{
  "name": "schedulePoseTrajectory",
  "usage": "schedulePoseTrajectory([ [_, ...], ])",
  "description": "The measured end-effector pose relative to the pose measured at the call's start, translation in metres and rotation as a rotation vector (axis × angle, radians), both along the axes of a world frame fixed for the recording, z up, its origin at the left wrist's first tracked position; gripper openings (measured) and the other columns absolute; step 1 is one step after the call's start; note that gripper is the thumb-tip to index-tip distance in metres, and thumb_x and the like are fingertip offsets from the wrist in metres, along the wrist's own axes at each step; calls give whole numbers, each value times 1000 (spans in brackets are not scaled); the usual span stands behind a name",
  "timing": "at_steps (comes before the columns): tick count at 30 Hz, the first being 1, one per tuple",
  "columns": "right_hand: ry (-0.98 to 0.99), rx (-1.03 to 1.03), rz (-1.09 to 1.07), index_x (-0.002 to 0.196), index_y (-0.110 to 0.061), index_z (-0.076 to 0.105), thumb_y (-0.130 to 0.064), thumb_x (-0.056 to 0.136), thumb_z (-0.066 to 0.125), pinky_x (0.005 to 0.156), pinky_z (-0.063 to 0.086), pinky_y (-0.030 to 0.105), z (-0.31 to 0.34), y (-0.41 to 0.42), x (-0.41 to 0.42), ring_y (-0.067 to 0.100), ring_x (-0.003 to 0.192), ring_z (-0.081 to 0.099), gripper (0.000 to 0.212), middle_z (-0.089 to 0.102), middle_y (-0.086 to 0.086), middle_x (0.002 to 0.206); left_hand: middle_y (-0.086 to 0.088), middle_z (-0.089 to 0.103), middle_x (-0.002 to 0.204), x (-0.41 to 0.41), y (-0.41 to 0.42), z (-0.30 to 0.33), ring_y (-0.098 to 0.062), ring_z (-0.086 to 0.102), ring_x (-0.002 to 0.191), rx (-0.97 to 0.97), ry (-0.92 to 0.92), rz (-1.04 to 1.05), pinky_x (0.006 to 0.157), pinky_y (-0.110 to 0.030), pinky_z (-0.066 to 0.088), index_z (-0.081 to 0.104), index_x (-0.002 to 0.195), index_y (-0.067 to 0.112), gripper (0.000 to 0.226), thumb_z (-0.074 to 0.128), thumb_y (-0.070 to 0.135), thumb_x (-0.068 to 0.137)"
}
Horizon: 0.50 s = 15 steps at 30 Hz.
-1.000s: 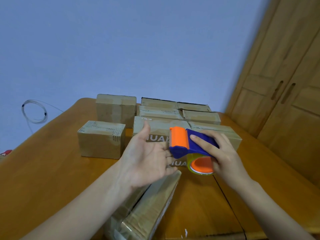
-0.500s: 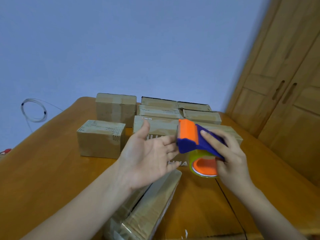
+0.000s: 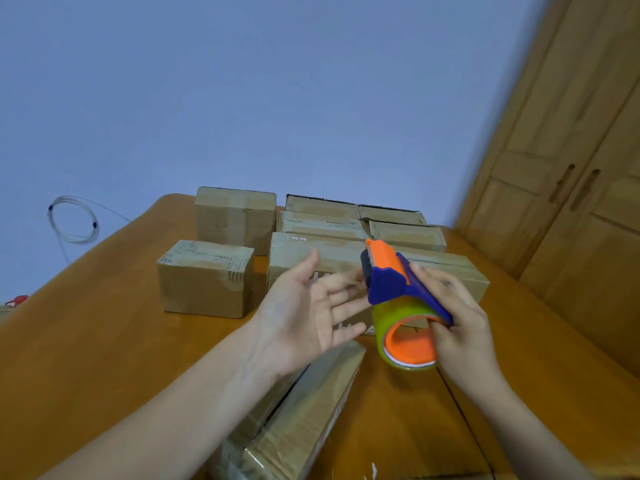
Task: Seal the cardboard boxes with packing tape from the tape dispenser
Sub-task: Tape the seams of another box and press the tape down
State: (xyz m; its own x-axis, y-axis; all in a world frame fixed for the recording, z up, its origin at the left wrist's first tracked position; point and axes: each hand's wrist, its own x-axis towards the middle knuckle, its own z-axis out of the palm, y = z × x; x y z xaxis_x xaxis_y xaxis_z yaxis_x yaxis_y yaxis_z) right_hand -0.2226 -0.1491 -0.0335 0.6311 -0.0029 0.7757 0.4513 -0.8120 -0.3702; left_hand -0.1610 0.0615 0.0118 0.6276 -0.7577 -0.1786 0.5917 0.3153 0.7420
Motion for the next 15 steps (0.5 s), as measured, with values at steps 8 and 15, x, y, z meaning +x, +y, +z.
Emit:
schedulePoseTrajectory([
  [8, -14, 43, -54, 131, -63, 38, 16, 77, 53, 84, 44, 5, -1, -10, -9, -10, 120, 42, 98, 41, -42, 125, -5, 74, 89, 13, 16, -5, -17, 69, 85, 197, -264, 268, 77, -33, 54, 69, 99, 8, 25, 50, 23, 97],
  [15, -30, -13, -74, 134, -60, 37, 25, 75, 51, 85, 47, 12, -13, -13, -11, -6, 120, 42, 104, 40, -36, 128, 8, 63, 125, 46, 27, -41, 2, 52, 120, 693, -1385, 98, 109, -23, 36, 62, 123, 23, 32, 43, 11, 100],
])
